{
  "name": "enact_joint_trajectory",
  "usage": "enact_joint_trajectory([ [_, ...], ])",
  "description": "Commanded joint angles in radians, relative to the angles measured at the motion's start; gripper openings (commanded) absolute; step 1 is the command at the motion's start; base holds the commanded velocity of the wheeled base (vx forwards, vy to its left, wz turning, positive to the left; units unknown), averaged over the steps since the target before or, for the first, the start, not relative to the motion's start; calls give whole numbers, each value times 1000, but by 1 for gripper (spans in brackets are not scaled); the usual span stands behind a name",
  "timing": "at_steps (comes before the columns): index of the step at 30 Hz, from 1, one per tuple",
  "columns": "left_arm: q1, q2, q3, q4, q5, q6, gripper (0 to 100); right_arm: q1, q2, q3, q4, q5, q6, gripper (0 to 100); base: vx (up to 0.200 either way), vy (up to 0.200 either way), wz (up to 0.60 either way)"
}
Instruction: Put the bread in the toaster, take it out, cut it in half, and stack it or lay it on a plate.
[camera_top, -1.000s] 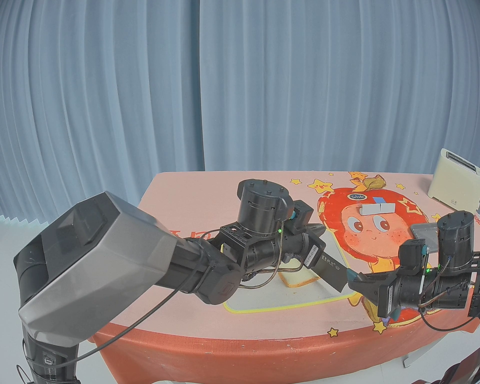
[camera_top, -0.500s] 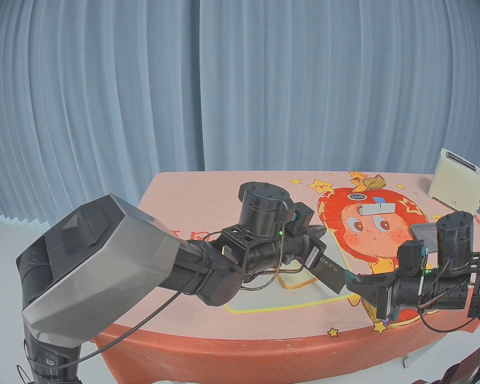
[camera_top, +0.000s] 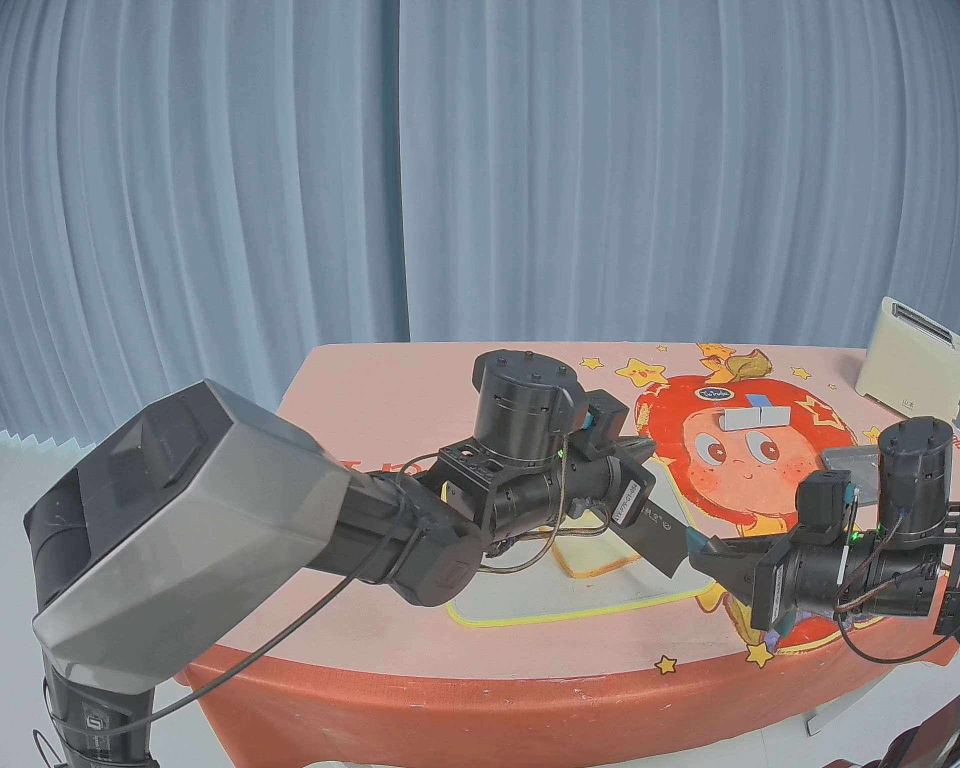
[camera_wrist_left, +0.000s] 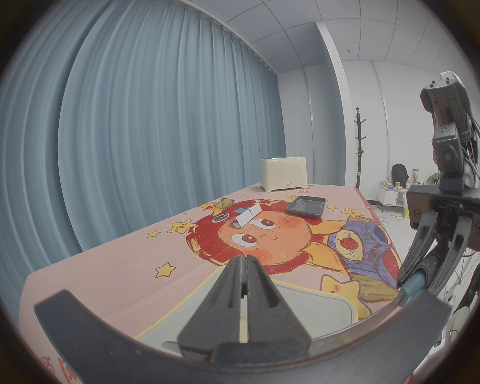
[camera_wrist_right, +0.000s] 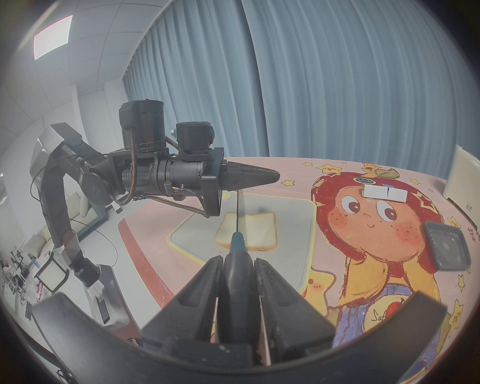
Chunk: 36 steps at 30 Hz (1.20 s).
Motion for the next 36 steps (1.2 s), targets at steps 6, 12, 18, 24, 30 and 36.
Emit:
enact_joint_trajectory([
  [6, -1, 10, 5, 1, 2, 2, 0, 9, 7, 16, -3, 3, -1, 0, 0, 0, 0],
  [12, -1, 35, 5, 1, 28, 0, 0, 9, 21, 19, -6, 3, -3, 0, 0, 0, 0],
  [18, 1, 38, 22, 1, 28, 0, 0, 9, 19, 19, -5, 0, -3, 0, 0, 0, 0],
  [24, 1, 49, 26, -1, 29, 2, 0, 9, 19, 19, -5, -2, -3, 0, 0, 0, 0],
  [30, 1, 33, 0, 1, 28, -3, 0, 9, 18, 19, -6, -4, -3, 0, 0, 0, 0],
  [36, -2, -45, 5, 7, 28, -15, 0, 7, 18, 19, -5, -4, -3, 0, 0, 0, 0],
])
